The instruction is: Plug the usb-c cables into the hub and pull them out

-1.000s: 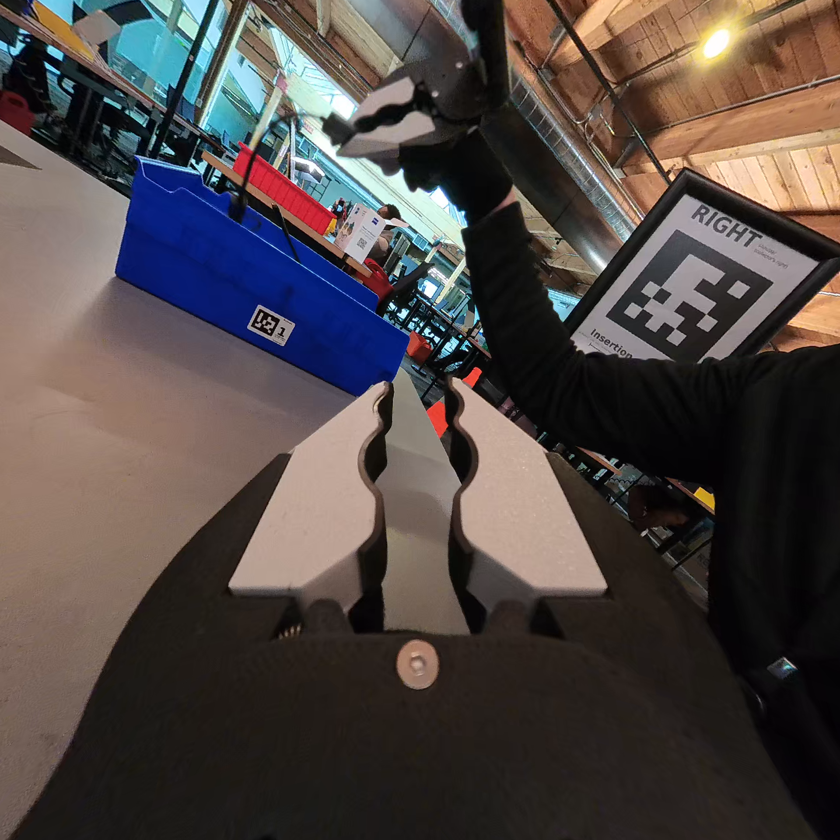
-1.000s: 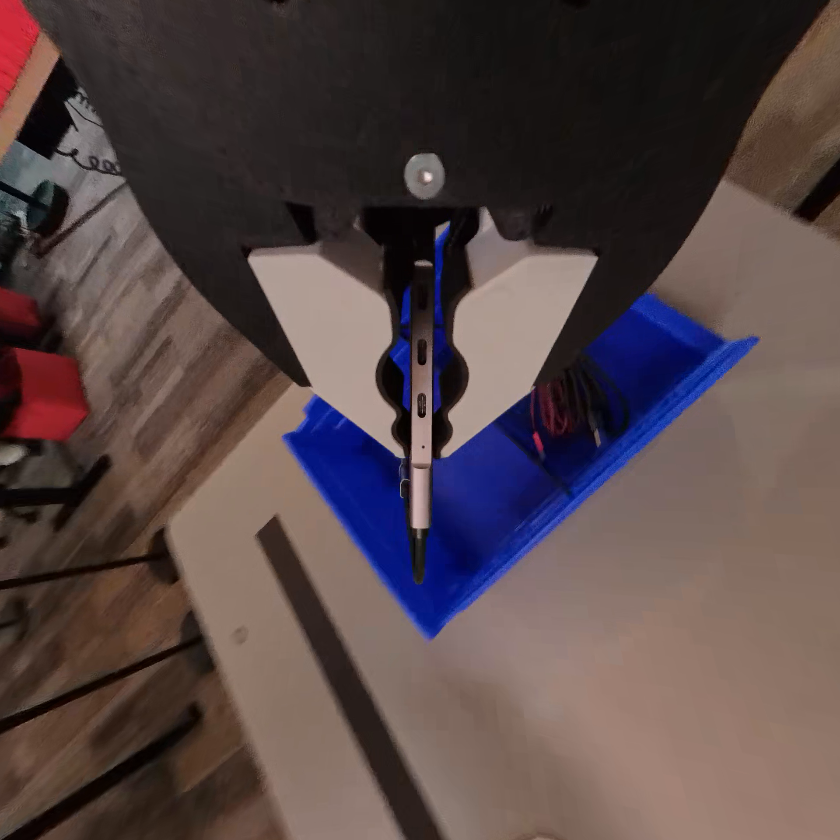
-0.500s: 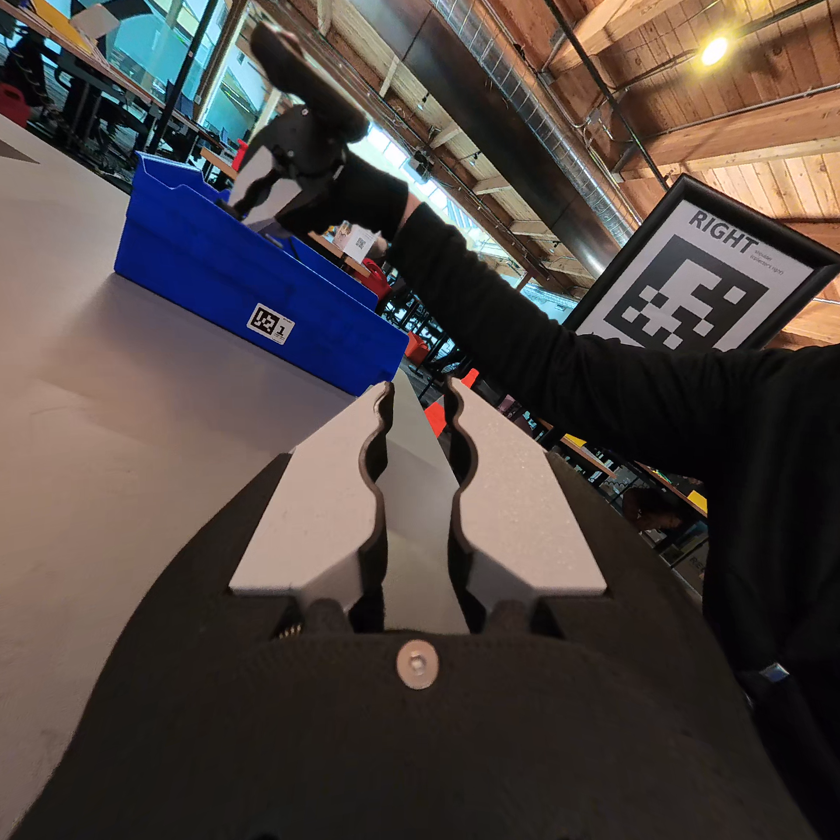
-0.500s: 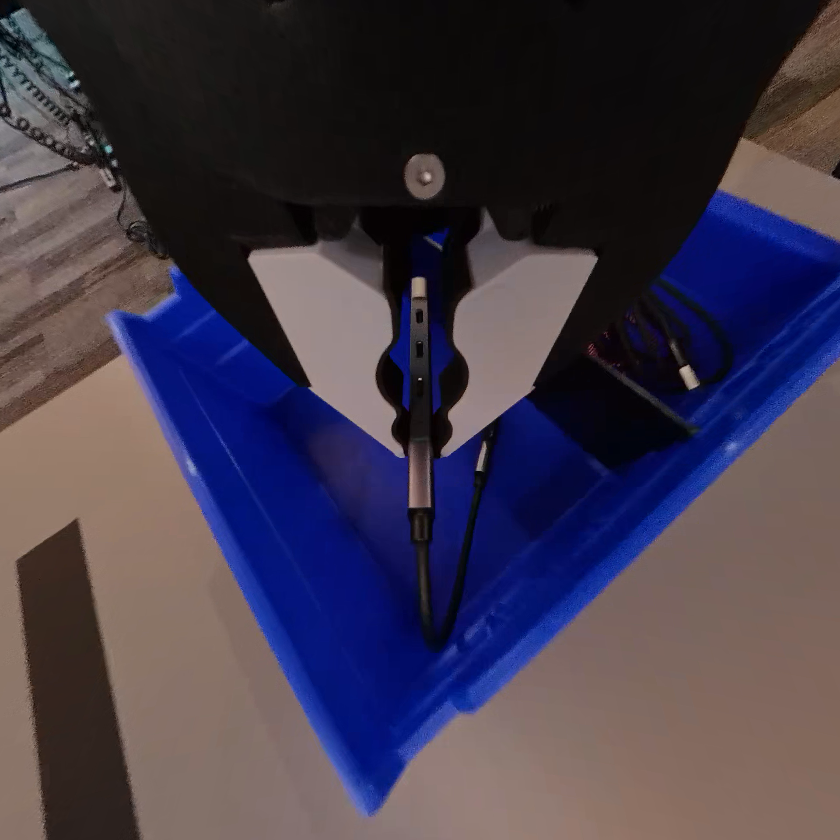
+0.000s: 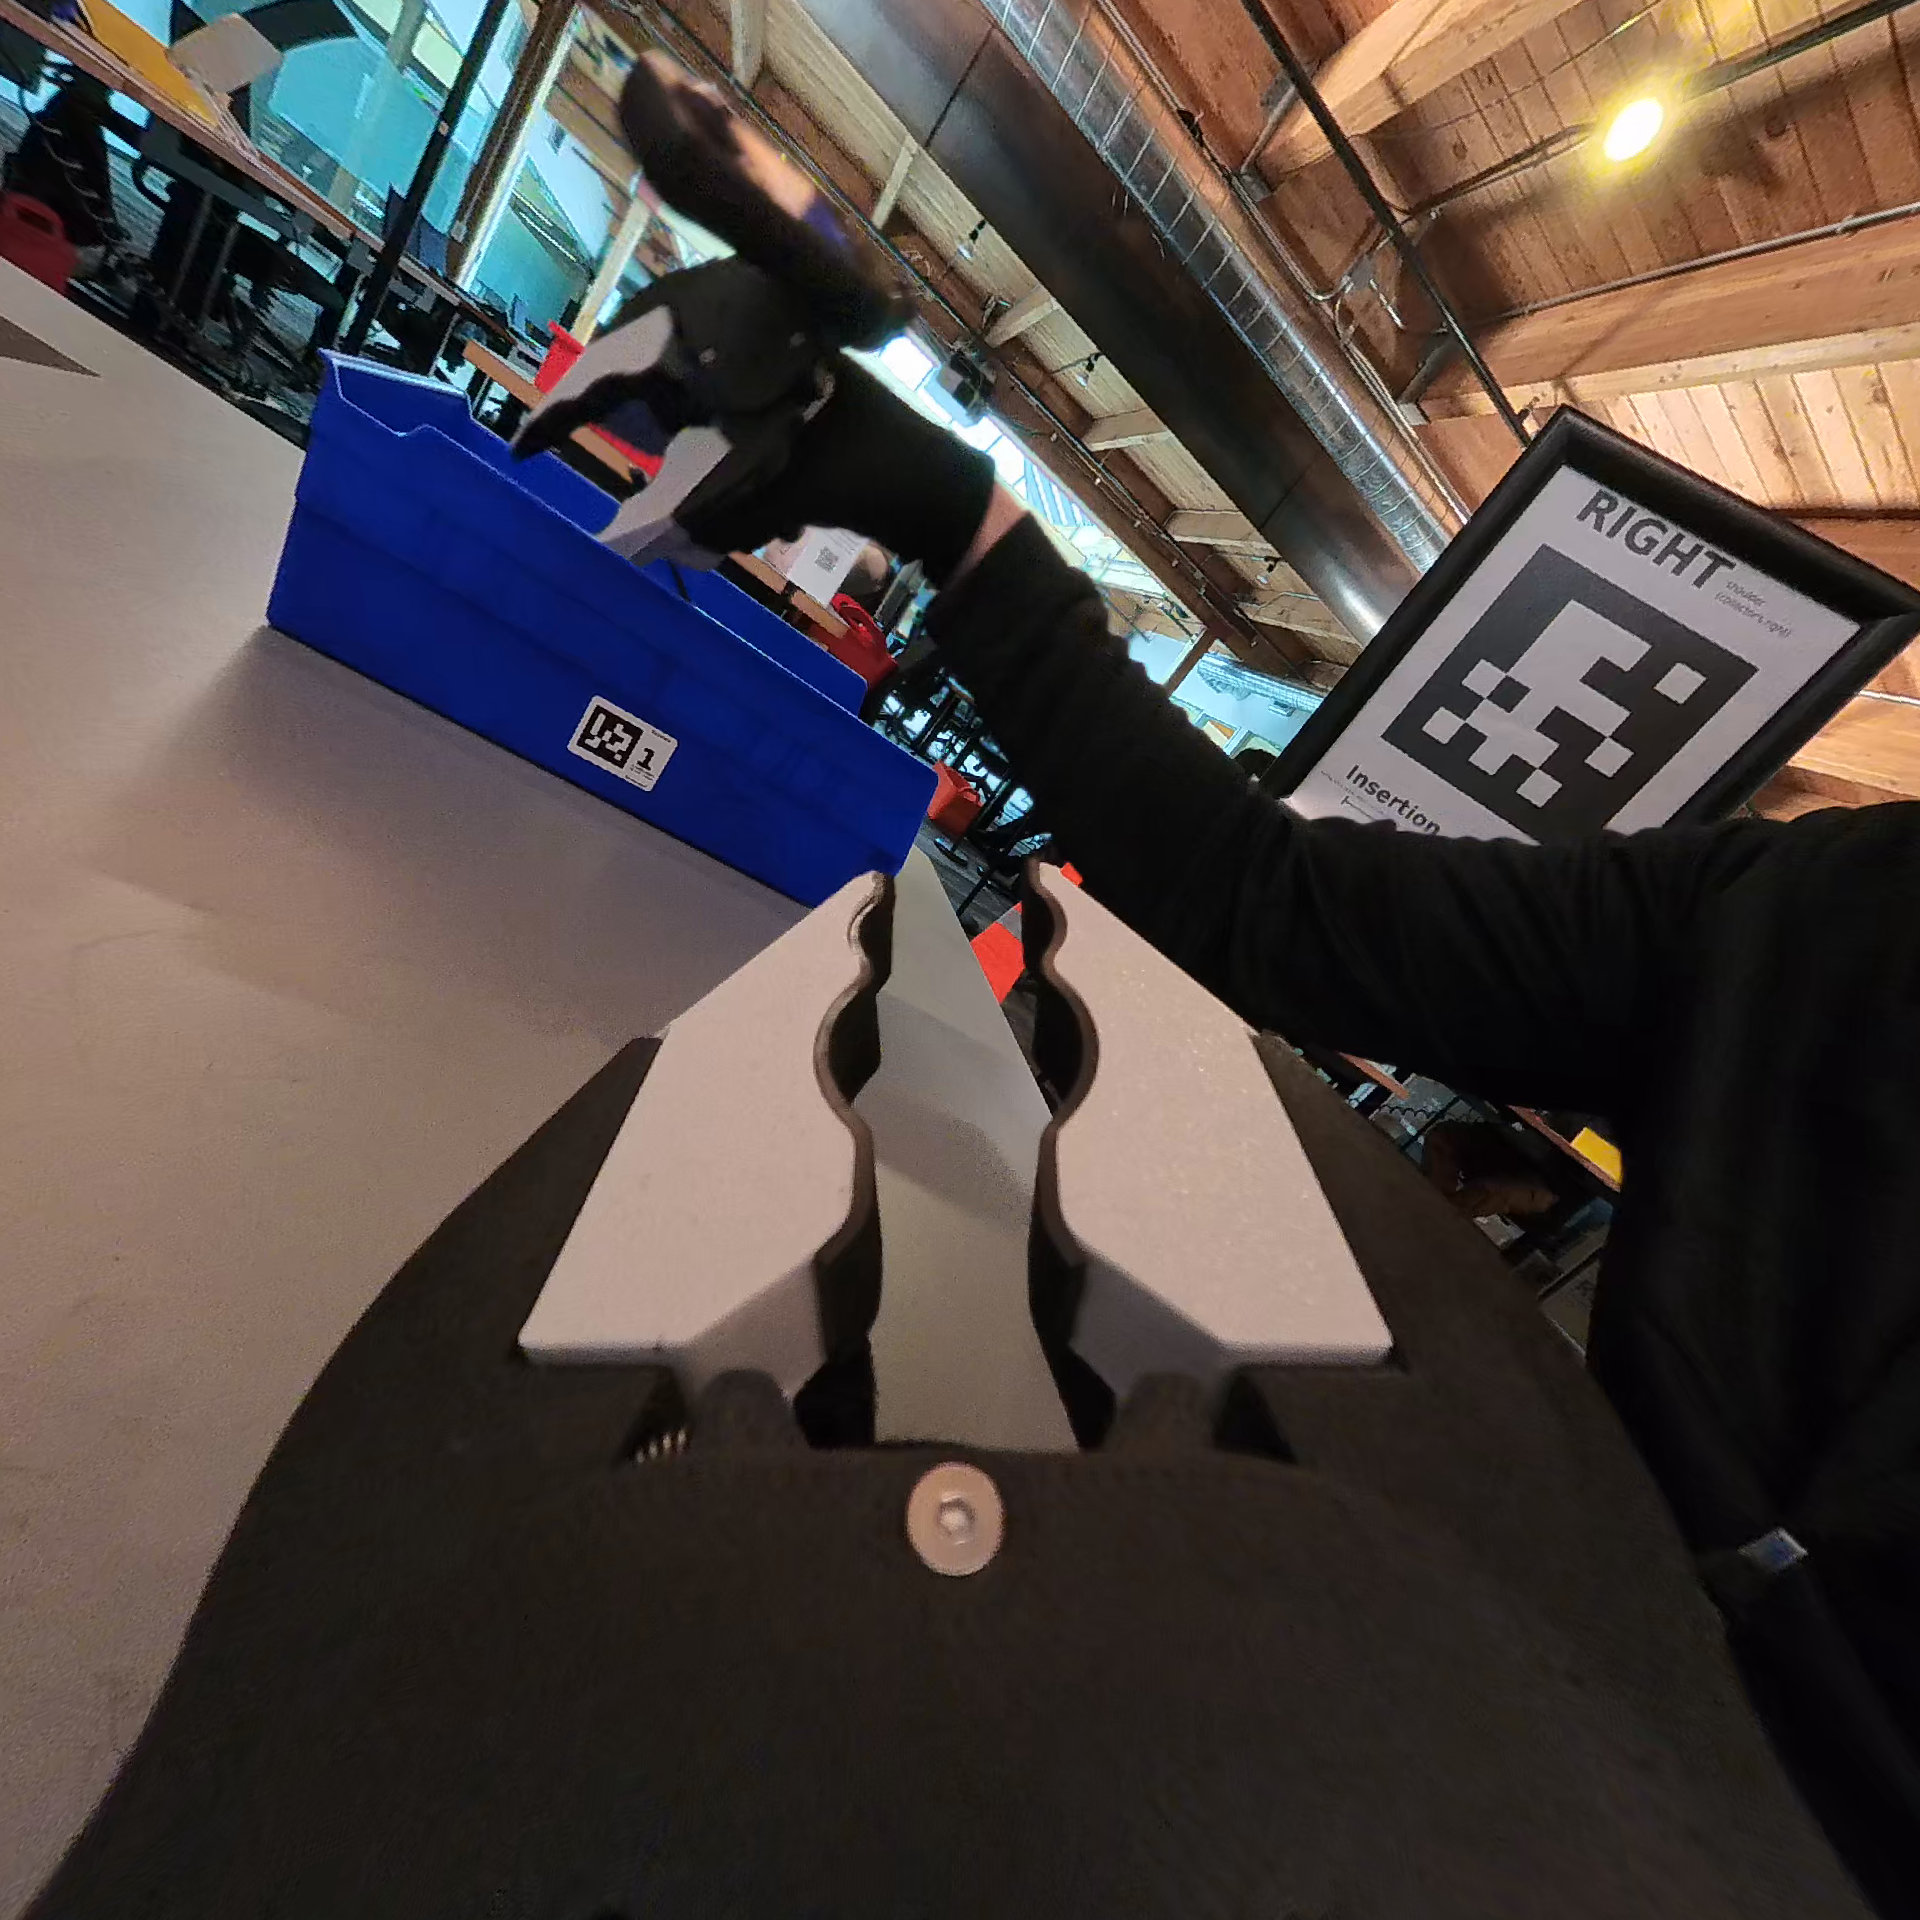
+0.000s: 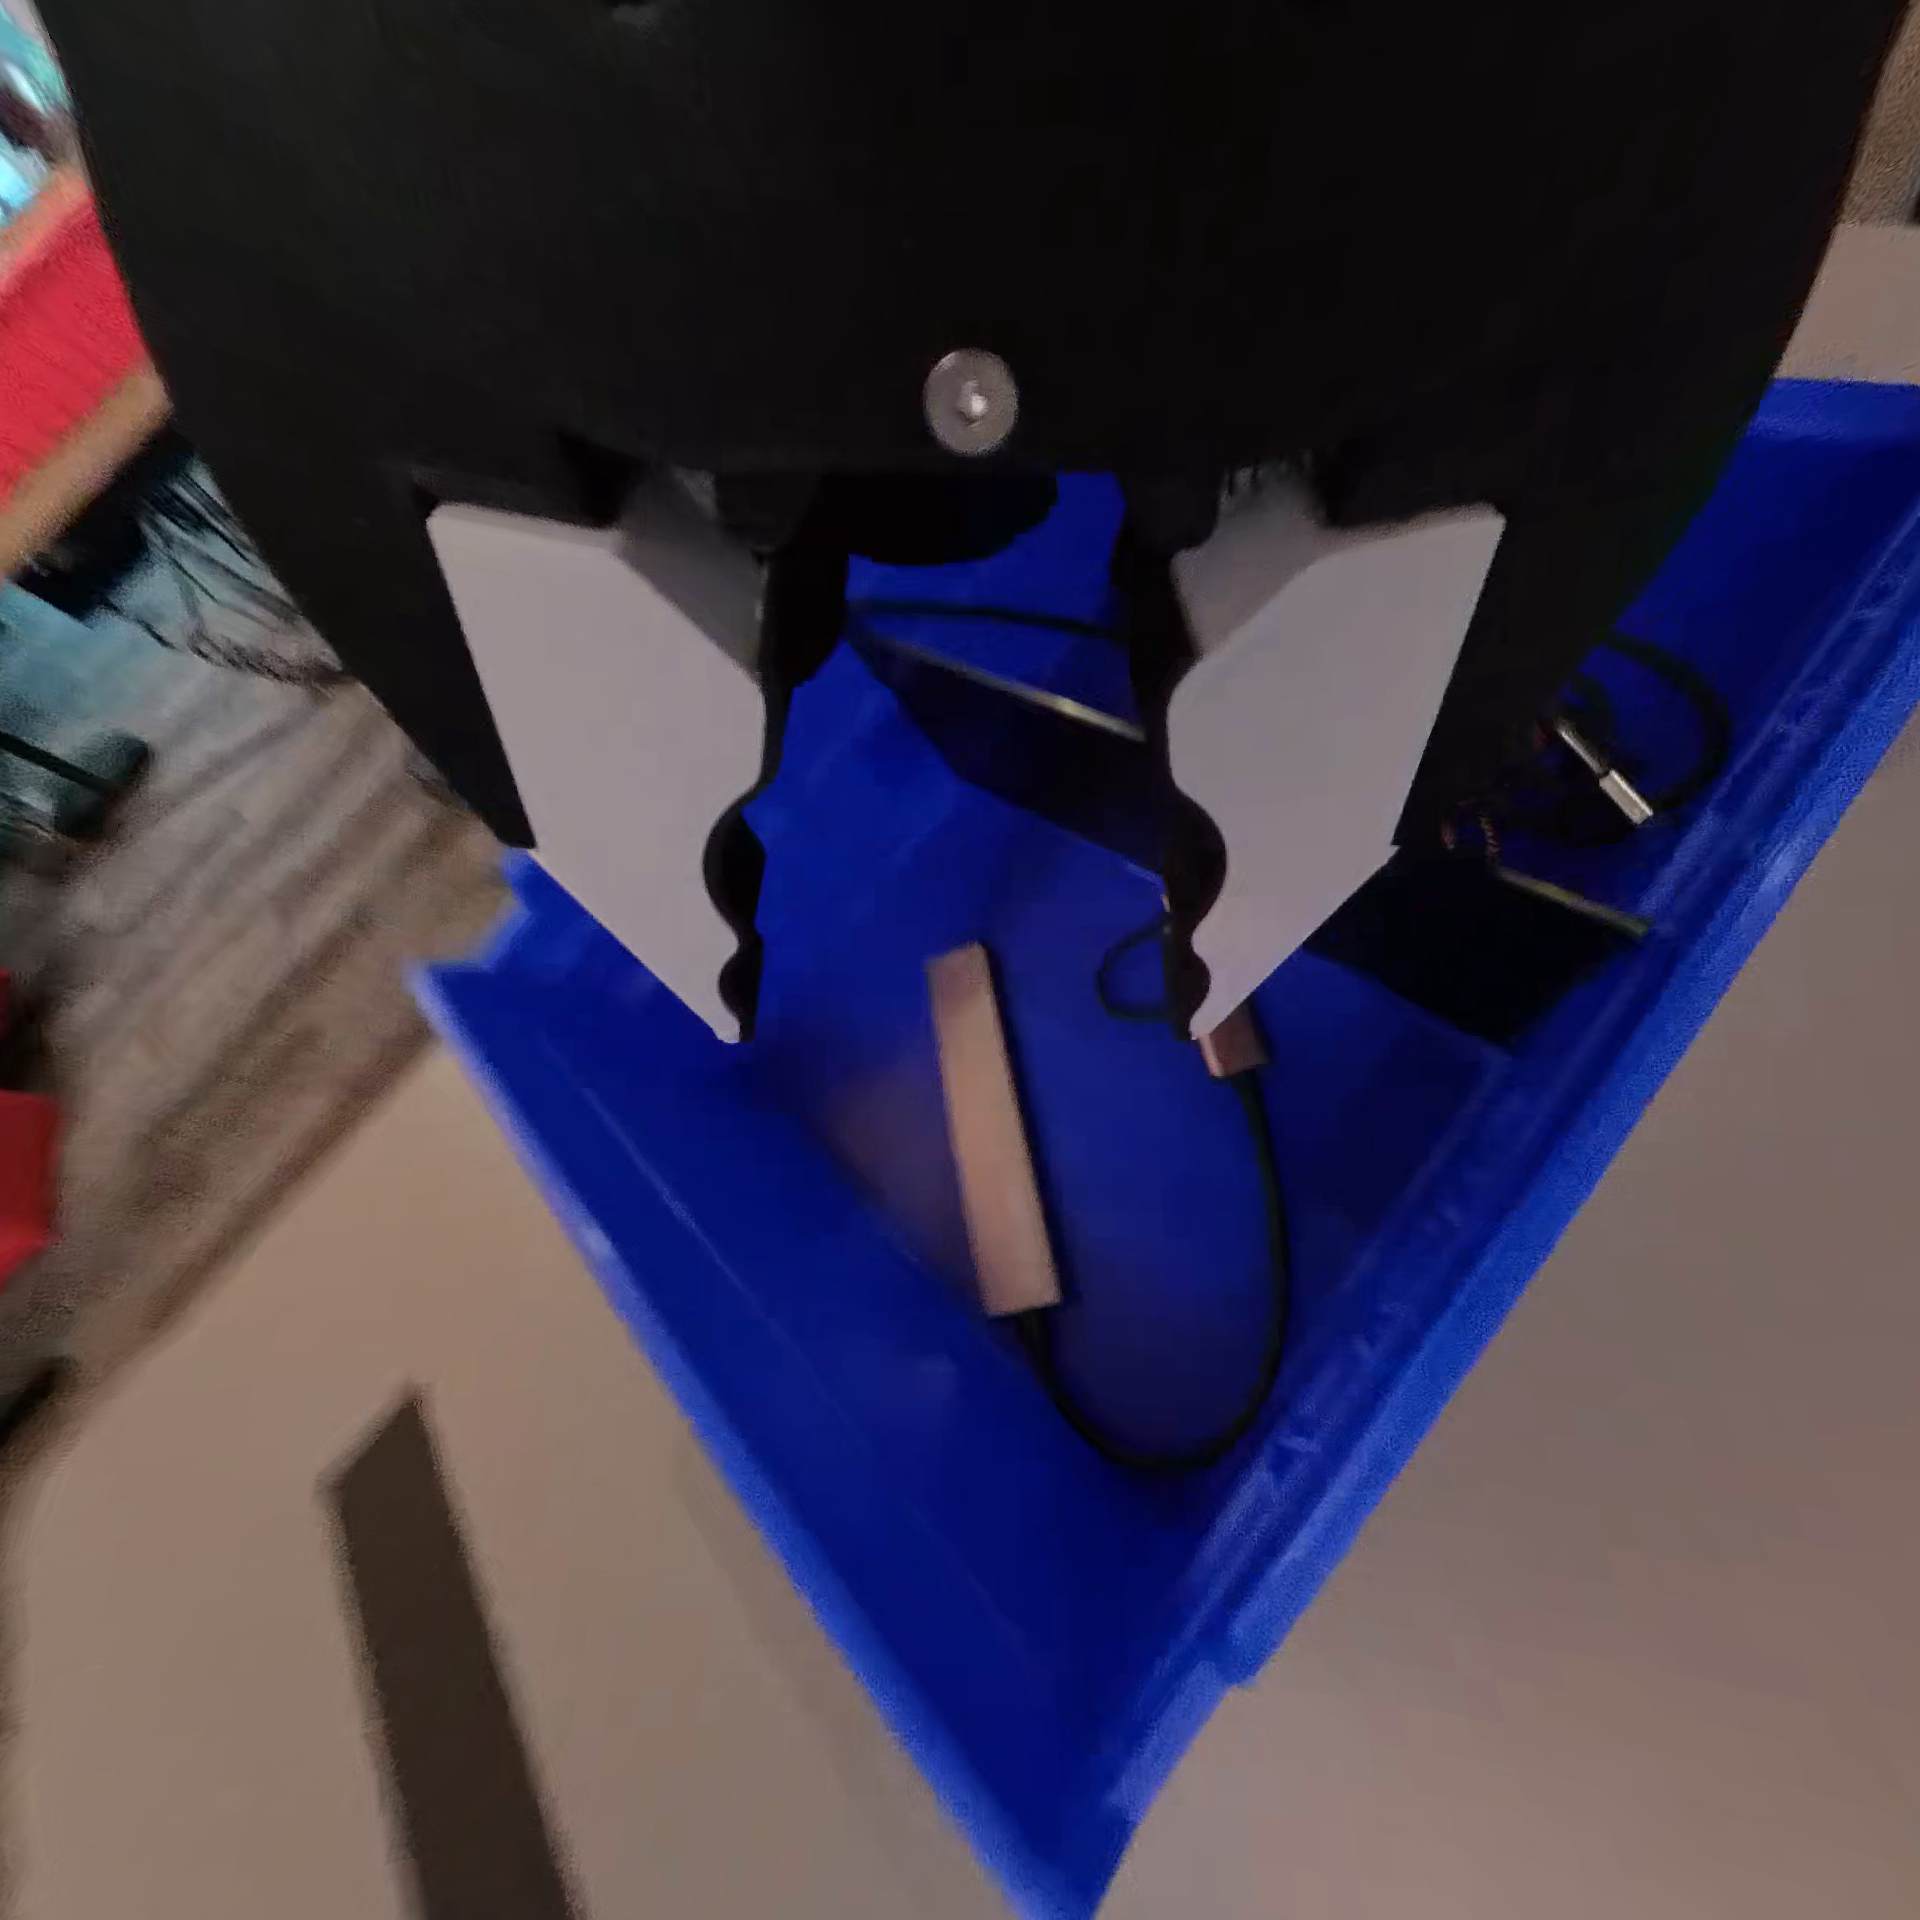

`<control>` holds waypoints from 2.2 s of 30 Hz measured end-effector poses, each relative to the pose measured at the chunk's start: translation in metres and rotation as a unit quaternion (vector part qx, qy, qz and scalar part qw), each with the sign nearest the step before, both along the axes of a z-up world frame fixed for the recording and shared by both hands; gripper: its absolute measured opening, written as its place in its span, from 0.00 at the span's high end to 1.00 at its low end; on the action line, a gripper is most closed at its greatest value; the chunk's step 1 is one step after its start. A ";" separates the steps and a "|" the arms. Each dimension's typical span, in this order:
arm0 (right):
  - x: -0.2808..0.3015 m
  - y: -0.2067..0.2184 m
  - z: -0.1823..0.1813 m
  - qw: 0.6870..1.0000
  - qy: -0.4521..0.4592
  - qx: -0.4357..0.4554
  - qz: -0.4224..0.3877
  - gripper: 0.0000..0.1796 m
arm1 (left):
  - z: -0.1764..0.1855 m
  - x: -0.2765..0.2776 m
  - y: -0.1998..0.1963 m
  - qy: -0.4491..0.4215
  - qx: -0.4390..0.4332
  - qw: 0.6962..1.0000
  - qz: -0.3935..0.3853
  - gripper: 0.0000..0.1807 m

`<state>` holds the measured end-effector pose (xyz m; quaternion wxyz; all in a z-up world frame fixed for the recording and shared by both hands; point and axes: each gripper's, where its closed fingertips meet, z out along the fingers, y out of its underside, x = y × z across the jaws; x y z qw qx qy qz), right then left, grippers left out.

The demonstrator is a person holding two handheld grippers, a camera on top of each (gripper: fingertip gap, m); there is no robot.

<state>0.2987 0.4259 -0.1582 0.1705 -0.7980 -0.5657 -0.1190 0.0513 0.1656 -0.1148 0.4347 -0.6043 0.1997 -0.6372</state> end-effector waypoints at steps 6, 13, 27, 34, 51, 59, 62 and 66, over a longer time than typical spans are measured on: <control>-0.089 -0.059 0.130 0.959 0.210 0.182 0.055 0.66 | 0.010 0.008 -0.008 0.028 0.065 0.997 0.028 0.82; -0.251 -0.158 0.132 0.878 0.430 0.164 0.130 0.65 | 0.044 0.003 -0.034 0.099 0.145 0.976 0.126 0.78; -0.343 -0.165 0.023 0.823 0.535 0.140 0.131 0.76 | 0.074 -0.338 -0.073 0.582 0.084 0.717 0.373 0.78; -0.334 -0.146 0.003 0.833 0.536 0.102 0.093 0.75 | -0.030 -0.440 -0.082 0.691 -0.042 0.673 0.262 0.76; -0.343 -0.151 -0.003 0.843 0.518 0.098 0.112 0.77 | -0.020 -0.443 -0.053 0.704 -0.028 0.659 0.263 0.88; -0.342 -0.149 0.003 0.836 0.529 0.099 0.107 0.76 | 0.101 -0.436 -0.054 0.637 0.034 0.667 0.385 0.89; -0.339 -0.149 0.011 0.823 0.551 0.092 0.102 0.76 | 0.139 -0.408 -0.050 0.615 0.062 0.677 0.400 0.89; -0.330 -0.149 0.034 0.786 0.606 0.076 0.091 0.76 | 0.164 -0.354 -0.033 0.605 0.098 0.682 0.399 0.88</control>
